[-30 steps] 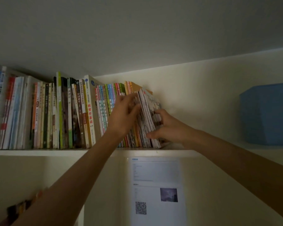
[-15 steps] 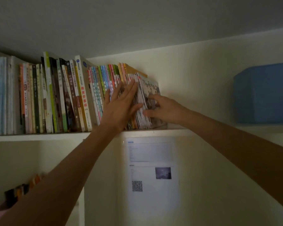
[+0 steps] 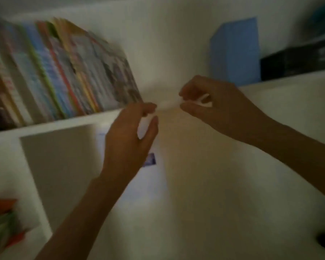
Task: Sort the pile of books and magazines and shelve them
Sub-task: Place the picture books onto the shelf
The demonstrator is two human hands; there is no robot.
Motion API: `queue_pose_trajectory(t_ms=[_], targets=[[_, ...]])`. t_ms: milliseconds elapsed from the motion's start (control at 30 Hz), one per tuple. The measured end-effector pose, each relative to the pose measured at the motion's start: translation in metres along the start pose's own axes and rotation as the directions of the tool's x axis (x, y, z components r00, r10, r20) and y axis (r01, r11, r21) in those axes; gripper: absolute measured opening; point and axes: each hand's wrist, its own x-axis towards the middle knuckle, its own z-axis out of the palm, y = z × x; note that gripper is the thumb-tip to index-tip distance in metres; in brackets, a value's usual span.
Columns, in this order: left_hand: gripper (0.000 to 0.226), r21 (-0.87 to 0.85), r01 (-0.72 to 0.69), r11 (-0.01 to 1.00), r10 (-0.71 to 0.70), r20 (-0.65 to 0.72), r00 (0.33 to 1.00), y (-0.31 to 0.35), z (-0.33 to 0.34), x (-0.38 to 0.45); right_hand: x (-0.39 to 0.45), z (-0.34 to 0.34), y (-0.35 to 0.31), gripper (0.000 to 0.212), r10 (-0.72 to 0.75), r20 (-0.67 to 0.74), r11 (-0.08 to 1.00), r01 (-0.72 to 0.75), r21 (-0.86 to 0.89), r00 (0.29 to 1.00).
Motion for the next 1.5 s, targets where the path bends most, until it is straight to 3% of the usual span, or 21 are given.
queue_pose_trajectory(t_ms=[133,233,333,467,633,733,800,867,933,1000,1067,1200,1300,1367,1433,1500], targets=[[0.025,-0.209,0.045,0.977,0.013,0.269,0.963,0.041,0.087,-0.065,-0.101,-0.027,0.058,0.020,0.223,0.155,0.971,-0.206,-0.119,0.962],[0.031,-0.295,0.171,0.940,0.017,0.542,0.840,0.080,0.159,-0.128,-0.188,-0.040,0.111,0.024,0.460,0.238,0.882,-0.411,-0.229,0.855],[0.033,-0.322,0.362,0.875,0.011,0.760,0.650,0.126,0.229,-0.196,-0.281,-0.061,0.165,0.024,0.701,0.275,0.713,-0.642,-0.281,0.658],[0.010,-0.226,0.605,0.764,-0.014,0.931,0.366,0.189,0.309,-0.272,-0.388,-0.094,0.232,0.026,0.889,0.285,0.444,-0.829,-0.342,0.358],[0.012,0.072,0.818,0.570,-0.167,0.985,0.030,0.249,0.383,-0.337,-0.502,-0.131,0.312,0.027,0.980,0.183,0.134,-0.934,-0.332,0.076],[0.028,0.296,0.850,0.435,-0.304,0.937,-0.171,0.274,0.415,-0.368,-0.565,-0.146,0.361,0.022,0.992,0.126,0.037,-0.899,-0.437,-0.020],[0.047,0.438,0.790,0.429,-0.425,0.870,-0.252,0.287,0.432,-0.389,-0.592,-0.152,0.389,0.046,0.994,0.067,-0.047,-0.888,-0.457,-0.087],[0.063,0.561,0.703,0.436,-0.520,0.795,-0.312,0.299,0.447,-0.403,-0.607,-0.152,0.405,0.071,0.975,-0.001,-0.195,-0.856,-0.479,-0.221],[0.067,0.612,0.631,0.476,-0.550,0.767,-0.330,0.313,0.457,-0.412,-0.615,-0.141,0.410,0.077,0.952,0.007,-0.259,-0.817,-0.515,-0.306],[0.064,0.618,0.584,0.527,-0.576,0.764,-0.290,0.324,0.464,-0.417,-0.619,-0.121,0.399,0.078,0.948,0.057,-0.233,-0.807,-0.542,-0.312],[0.063,0.658,0.588,0.470,-0.632,0.716,-0.296,0.332,0.471,-0.418,-0.623,-0.099,0.380,0.078,0.955,0.058,-0.218,-0.819,-0.531,-0.291],[0.071,0.729,0.627,0.276,-0.660,0.618,-0.428,0.330,0.485,-0.427,-0.623,-0.069,0.346,0.072,0.977,0.039,-0.140,-0.770,-0.623,-0.210],[0.078,0.740,0.617,0.267,-0.619,0.622,-0.479,0.321,0.486,-0.443,-0.617,-0.063,0.333,0.070,0.974,0.126,-0.055,-0.736,-0.674,-0.188],[0.082,0.741,0.615,0.269,-0.629,0.619,-0.470,0.313,0.486,-0.461,-0.613,-0.071,0.338,0.057,0.977,0.145,-0.018,-0.734,-0.679,-0.158],[0.082,0.700,0.660,0.272,-0.595,0.662,-0.456,0.315,0.483,-0.446,-0.608,-0.086,0.360,0.044,0.993,0.095,0.012,-0.748,-0.664,-0.069],[0.059,0.670,0.700,0.247,-0.545,0.693,-0.471,0.315,0.481,-0.429,-0.605,-0.100,0.396,0.050,0.992,0.105,0.119,-0.769,-0.628,0.068]])
